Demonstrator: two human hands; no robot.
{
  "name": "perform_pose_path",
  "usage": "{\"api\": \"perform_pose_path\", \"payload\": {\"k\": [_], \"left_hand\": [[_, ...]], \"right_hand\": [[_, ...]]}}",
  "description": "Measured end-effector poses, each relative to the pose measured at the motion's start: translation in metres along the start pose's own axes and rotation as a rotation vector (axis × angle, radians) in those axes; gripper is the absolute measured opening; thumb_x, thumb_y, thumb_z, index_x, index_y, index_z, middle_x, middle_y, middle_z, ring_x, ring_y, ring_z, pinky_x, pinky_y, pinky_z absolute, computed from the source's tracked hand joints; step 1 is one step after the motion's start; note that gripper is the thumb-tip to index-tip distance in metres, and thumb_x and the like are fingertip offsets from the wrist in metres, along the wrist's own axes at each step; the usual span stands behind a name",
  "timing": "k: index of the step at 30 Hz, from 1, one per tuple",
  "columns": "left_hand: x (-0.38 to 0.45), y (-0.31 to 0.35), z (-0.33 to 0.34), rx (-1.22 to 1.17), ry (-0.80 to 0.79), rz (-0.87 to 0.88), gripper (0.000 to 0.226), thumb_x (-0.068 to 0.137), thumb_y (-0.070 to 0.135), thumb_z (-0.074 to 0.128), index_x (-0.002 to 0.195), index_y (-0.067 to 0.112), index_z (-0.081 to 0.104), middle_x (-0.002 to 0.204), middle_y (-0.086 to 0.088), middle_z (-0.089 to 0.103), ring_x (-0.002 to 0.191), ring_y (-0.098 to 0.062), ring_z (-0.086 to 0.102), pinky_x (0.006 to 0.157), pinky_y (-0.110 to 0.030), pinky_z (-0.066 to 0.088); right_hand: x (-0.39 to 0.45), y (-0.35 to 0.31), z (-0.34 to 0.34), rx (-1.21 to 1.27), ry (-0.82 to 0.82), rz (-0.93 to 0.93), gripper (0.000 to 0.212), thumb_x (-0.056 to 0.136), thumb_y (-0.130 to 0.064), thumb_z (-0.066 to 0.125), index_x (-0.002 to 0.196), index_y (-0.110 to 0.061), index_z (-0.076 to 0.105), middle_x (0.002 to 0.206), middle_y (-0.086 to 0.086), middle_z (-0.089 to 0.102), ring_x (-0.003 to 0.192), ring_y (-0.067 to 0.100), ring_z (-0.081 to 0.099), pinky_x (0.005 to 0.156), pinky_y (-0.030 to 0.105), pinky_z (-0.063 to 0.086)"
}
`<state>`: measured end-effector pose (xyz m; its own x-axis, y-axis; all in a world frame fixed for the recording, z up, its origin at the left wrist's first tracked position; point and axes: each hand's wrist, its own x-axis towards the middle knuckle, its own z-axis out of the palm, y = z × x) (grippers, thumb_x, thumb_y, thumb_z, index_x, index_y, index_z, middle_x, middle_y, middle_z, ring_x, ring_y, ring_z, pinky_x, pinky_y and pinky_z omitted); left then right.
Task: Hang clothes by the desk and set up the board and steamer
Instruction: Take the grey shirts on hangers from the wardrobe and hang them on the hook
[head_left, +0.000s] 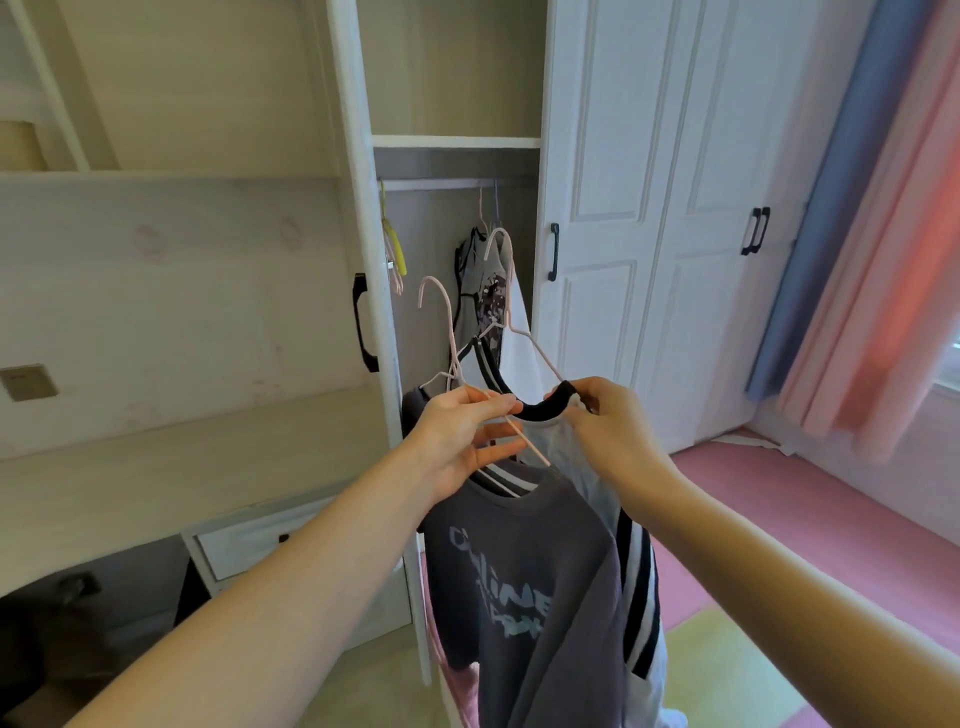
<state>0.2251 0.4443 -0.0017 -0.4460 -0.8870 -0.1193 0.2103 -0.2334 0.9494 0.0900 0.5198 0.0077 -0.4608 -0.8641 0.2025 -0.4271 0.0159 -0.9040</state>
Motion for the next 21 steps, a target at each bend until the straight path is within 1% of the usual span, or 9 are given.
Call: {"api": "perform_pose_path", "payload": {"k": [2,4,6,10,12,15,17,21], "left_hand": [[-0.023,-0.005,0.001,0.003,-0.028,-0.008,0.007,0.086,0.005,0.066,0.088,0.005,0.060,0.088,-0.010,0.071,0.069,-0.020,0.067,0.059,-0.034,0.058],[-0.044,-0.008,0.002,-0.004,-0.041,-0.009,0.008,0.086,0.005,0.066,0.085,0.007,0.059,0.088,-0.009,0.071,0.066,-0.019,0.067,0.056,-0.031,0.057],[-0.062,-0.010,0.002,-0.013,-0.049,-0.009,0.009,0.086,0.004,0.066,0.082,0.008,0.059,0.087,-0.009,0.070,0.064,-0.017,0.067,0.055,-0.030,0.057],[-0.098,-0.014,0.003,-0.030,-0.108,-0.012,0.010,0.085,0.005,0.067,0.080,0.009,0.059,0.082,-0.009,0.067,0.064,-0.016,0.067,0.053,-0.029,0.057],[-0.114,-0.017,0.005,-0.037,-0.113,0.000,0.009,0.085,0.006,0.067,0.080,0.008,0.059,0.080,-0.008,0.068,0.063,-0.015,0.067,0.052,-0.028,0.056],[-0.127,-0.017,0.005,-0.059,-0.050,0.026,0.010,0.084,0.005,0.067,0.081,0.007,0.058,0.086,-0.009,0.070,0.065,-0.015,0.069,0.053,-0.029,0.057],[-0.135,-0.014,0.001,-0.070,0.006,0.041,0.011,0.084,0.005,0.067,0.080,0.008,0.057,0.090,-0.010,0.069,0.067,-0.016,0.069,0.053,-0.029,0.057],[-0.147,-0.005,-0.010,-0.097,0.115,0.088,0.013,0.084,0.002,0.067,0.077,0.008,0.057,0.096,-0.010,0.070,0.071,-0.016,0.069,0.057,-0.027,0.057]], "right_hand": [[-0.022,-0.002,-0.003,0.003,-0.003,-0.003,0.018,0.096,-0.009,0.046,0.100,-0.017,0.062,0.098,0.001,0.065,0.093,0.016,0.059,0.065,0.018,0.042],[-0.043,-0.006,-0.007,0.011,-0.015,-0.006,0.016,0.096,-0.010,0.048,0.101,-0.017,0.062,0.098,0.000,0.065,0.095,0.017,0.059,0.070,0.022,0.044],[-0.061,-0.008,-0.012,0.016,-0.028,-0.009,0.019,0.095,-0.009,0.048,0.103,-0.015,0.063,0.101,0.001,0.066,0.096,0.017,0.060,0.075,0.024,0.044],[-0.091,-0.011,-0.024,0.012,-0.052,-0.047,0.025,0.094,-0.004,0.046,0.102,-0.018,0.066,0.098,0.000,0.069,0.095,0.015,0.062,0.074,0.023,0.047],[-0.103,-0.013,-0.031,0.000,-0.080,-0.070,0.027,0.092,-0.002,0.048,0.102,-0.019,0.067,0.098,-0.001,0.069,0.095,0.014,0.062,0.077,0.024,0.047],[-0.115,-0.016,-0.035,0.005,-0.136,-0.111,0.027,0.091,-0.003,0.049,0.100,-0.021,0.067,0.095,-0.004,0.069,0.094,0.011,0.062,0.077,0.022,0.045],[-0.119,-0.018,-0.037,0.012,-0.166,-0.134,0.026,0.091,-0.003,0.050,0.099,-0.021,0.066,0.095,-0.001,0.069,0.095,0.014,0.062,0.077,0.023,0.044],[-0.122,-0.025,-0.038,0.003,-0.232,-0.184,0.024,0.093,-0.005,0.049,0.101,-0.021,0.067,0.095,0.002,0.069,0.093,0.019,0.063,0.078,0.028,0.048]]}}
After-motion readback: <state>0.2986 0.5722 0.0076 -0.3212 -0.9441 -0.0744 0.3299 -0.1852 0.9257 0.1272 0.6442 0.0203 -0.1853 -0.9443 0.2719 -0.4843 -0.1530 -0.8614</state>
